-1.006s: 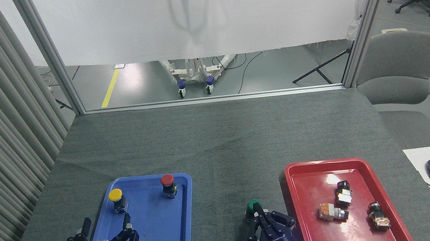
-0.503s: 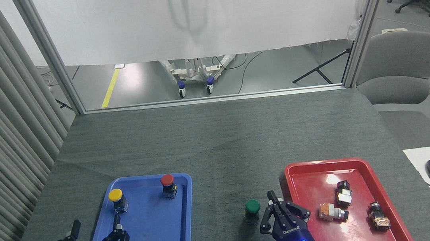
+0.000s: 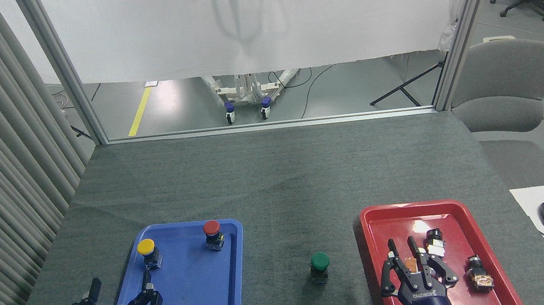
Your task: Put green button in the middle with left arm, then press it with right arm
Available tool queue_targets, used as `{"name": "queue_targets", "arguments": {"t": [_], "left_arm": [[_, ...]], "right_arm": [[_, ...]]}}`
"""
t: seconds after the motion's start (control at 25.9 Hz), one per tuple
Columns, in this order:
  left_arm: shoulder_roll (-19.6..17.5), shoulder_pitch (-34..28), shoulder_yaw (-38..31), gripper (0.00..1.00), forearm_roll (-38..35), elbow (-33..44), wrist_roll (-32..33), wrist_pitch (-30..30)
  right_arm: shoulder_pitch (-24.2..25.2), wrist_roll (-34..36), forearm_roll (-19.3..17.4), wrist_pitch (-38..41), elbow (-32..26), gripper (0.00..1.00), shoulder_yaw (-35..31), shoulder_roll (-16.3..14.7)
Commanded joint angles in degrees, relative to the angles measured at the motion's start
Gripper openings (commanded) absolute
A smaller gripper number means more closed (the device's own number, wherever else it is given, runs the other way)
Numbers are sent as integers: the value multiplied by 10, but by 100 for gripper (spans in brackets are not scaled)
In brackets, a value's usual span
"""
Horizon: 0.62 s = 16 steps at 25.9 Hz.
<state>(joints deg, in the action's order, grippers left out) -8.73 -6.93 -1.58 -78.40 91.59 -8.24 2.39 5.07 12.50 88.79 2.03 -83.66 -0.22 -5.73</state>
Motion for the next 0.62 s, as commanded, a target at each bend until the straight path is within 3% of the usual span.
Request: {"name": "queue_targets", "arguments": {"t": [0.0,0.58], "left_arm": [[0,2,0,100,1,-2,1,0],[13,-4,0,100,19,-1,2,3]], "right_arm": [[25,3,1,-5,-18,100,-8,-2],[53,36,2,-9,-45,100,-29,5]]}}
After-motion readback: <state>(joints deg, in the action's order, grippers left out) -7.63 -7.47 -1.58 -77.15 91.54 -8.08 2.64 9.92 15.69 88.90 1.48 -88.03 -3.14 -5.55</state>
